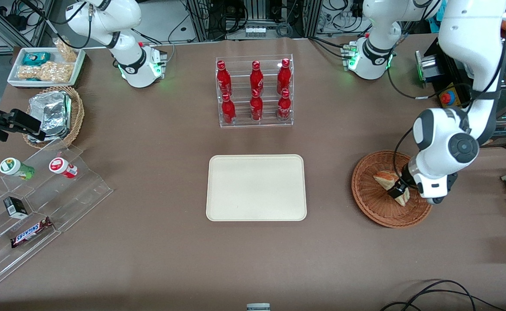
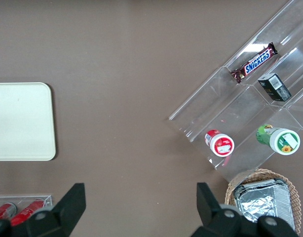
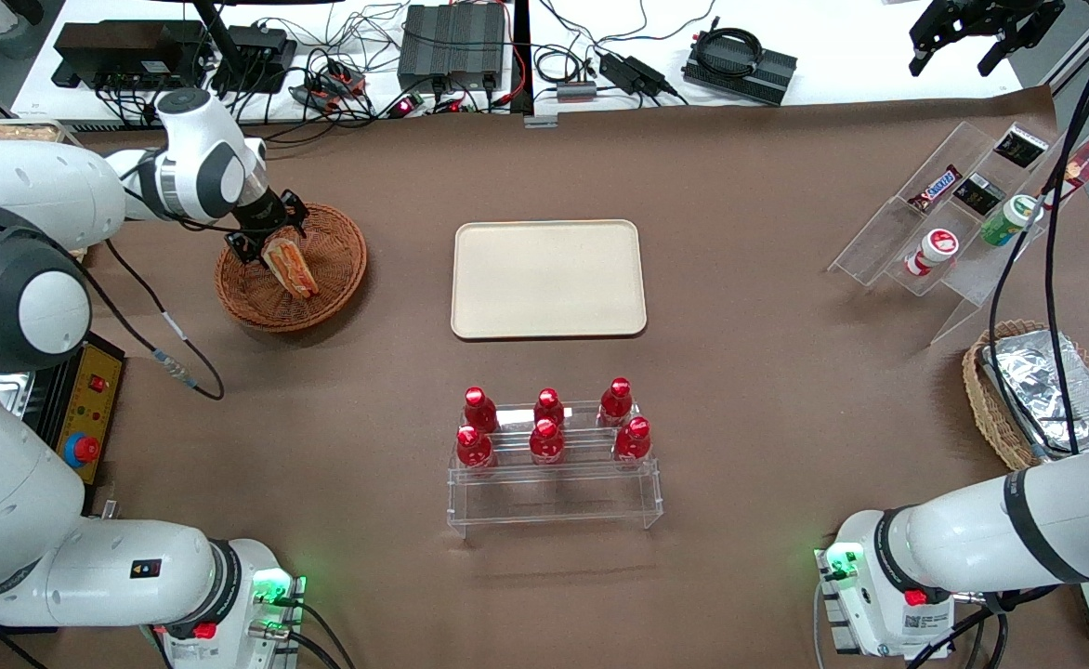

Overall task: Place sandwich from basket to tray
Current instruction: 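Lower the open left gripper over the sandwich in the wicker basket, then close the left gripper on the sandwich and lift it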

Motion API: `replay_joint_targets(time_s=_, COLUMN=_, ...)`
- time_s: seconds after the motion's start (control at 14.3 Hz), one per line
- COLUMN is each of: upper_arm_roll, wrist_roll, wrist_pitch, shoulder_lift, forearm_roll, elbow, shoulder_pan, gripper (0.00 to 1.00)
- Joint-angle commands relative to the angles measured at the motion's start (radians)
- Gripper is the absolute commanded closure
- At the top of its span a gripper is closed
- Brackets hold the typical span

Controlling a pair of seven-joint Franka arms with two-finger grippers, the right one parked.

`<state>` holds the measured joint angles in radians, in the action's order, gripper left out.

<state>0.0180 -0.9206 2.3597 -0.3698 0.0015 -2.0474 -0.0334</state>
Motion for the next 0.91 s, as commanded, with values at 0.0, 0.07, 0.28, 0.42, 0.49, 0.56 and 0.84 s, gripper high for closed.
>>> replay_joint_targets(time_s=0.0, upper_arm_roll=-0.003, wrist_roll=-0.018, wrist_pitch=-0.011, shoulder_lift=-0.014, forearm_roll=0.003, elbow=0.013, shoulder_pan=0.001, gripper=0.78)
replay_joint_targets(time_s=0.07, upper_arm_roll=-0.003, wrist_roll=-0.017, wrist_pitch=-0.049, shoulder_lift=-0.006, forearm_roll=0.003, elbow=0.021, shoulder_pan=0.001, gripper=0.89)
replay_joint_targets(time_s=0.28, upper_arm_roll=-0.001, wrist_roll=-0.015, wrist_pitch=-0.335, shoulder_lift=0.008, forearm_roll=0.009, elbow=0.161, shoulder_pan=-0.005, gripper=0.95)
replay_joint_targets(time_s=0.42, upper_arm_roll=0.002, wrist_roll=-0.021, wrist_pitch=-0.509, shoulder_lift=0.002, forearm_roll=0.009, elbow=0.271, shoulder_pan=-0.011, gripper=0.95)
replay_joint_targets(time_s=0.49, upper_arm_roll=0.003, wrist_roll=-0.024, wrist_pitch=-0.542, shoulder_lift=0.000, forearm_roll=0.008, elbow=0.298, shoulder_pan=-0.020, gripper=0.95)
replay_joint_targets(time_s=0.56, upper_arm_roll=0.003, wrist_roll=-0.026, wrist_pitch=-0.545, shoulder_lift=0.002, forearm_roll=0.003, elbow=0.305, shoulder_pan=-0.039, gripper=0.95)
replay_joint_targets(time_s=0.84, upper_arm_roll=0.040, wrist_roll=-0.007, wrist_pitch=-0.476, shoulder_lift=-0.014, forearm_roll=-0.026, elbow=0.318, shoulder_pan=-0.132, gripper=0.98)
